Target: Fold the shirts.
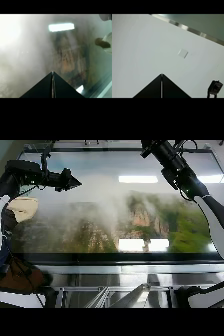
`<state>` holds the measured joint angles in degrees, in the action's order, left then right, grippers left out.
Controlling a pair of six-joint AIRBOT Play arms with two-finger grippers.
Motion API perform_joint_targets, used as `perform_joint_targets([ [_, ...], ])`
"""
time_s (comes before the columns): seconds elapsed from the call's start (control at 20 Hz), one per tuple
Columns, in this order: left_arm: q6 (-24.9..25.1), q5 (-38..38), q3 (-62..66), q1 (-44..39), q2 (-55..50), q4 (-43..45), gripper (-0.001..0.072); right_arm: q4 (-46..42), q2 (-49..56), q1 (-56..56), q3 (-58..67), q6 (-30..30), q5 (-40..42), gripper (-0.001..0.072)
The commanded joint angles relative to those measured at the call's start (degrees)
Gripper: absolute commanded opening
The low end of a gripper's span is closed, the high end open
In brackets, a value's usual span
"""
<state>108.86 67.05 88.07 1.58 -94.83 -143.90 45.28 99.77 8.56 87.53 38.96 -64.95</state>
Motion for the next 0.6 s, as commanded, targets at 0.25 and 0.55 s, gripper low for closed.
perform_joint_targets([
  [0.25,0.2,4.3,0.2,5.2,9.6,-0.3,-0.0002,-8.1,-0.2,-3.3,0.0,-16.2,-27.0,0.0021],
  [0.55,0.0,16.4,0.2,17.0,21.5,0.4,0.0001,-57.8,-8.3,-3.8,0.0,-3.6,-15.0,0.0022],
])
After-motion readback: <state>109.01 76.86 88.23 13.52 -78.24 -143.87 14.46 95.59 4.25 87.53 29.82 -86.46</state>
